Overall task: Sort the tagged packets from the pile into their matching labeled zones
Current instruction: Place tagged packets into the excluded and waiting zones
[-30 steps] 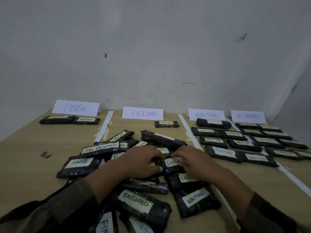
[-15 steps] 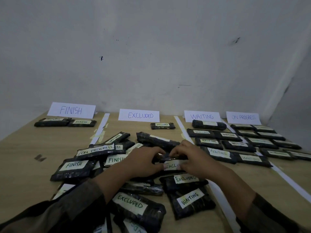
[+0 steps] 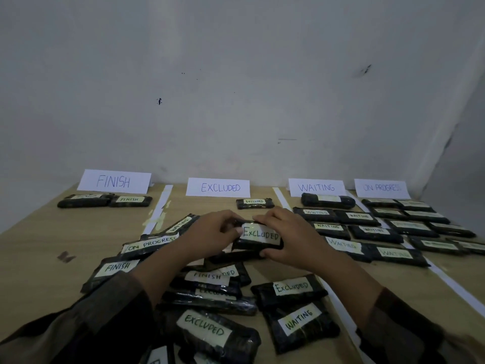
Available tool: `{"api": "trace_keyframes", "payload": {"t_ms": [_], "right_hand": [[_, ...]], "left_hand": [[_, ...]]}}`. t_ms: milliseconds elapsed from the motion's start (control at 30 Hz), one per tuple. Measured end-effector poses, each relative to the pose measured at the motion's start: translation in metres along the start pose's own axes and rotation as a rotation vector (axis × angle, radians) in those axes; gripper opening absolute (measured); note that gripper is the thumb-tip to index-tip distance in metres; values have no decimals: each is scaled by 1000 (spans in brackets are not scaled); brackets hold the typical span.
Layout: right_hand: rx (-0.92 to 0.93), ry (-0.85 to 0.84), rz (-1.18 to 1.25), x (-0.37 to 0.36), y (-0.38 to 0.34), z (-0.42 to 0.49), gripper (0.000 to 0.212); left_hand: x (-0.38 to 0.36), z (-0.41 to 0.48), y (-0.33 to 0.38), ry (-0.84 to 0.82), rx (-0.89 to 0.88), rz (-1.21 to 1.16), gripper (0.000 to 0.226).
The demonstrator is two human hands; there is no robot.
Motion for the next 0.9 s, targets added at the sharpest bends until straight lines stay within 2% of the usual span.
{"api": "trace_keyframes", "payload": {"t_ms": [167, 300, 633, 900], "right_hand": [[-37, -10, 11, 4, 4, 32, 75], [-62, -19, 18, 5, 9, 63, 74], [-71, -58, 16, -19, 19, 150, 70], [-80, -186, -6, -64, 32, 202, 66]], "left_hand": [[30, 5, -23, 141, 8, 294, 41], [48, 12, -53, 143, 62, 504, 50], [76, 46, -109, 112, 170, 600, 52], [76, 80, -147, 50, 214, 586, 51]]}}
Point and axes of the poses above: each hand's wrist, its own z-axis towards the middle knuckle, its own x-axis out of the back of the hand, y = z × x, the point moved 3 cm from there along z, towards the middle knuckle, and after that the axes turned 1 degree about x, right-handed, at the moved point
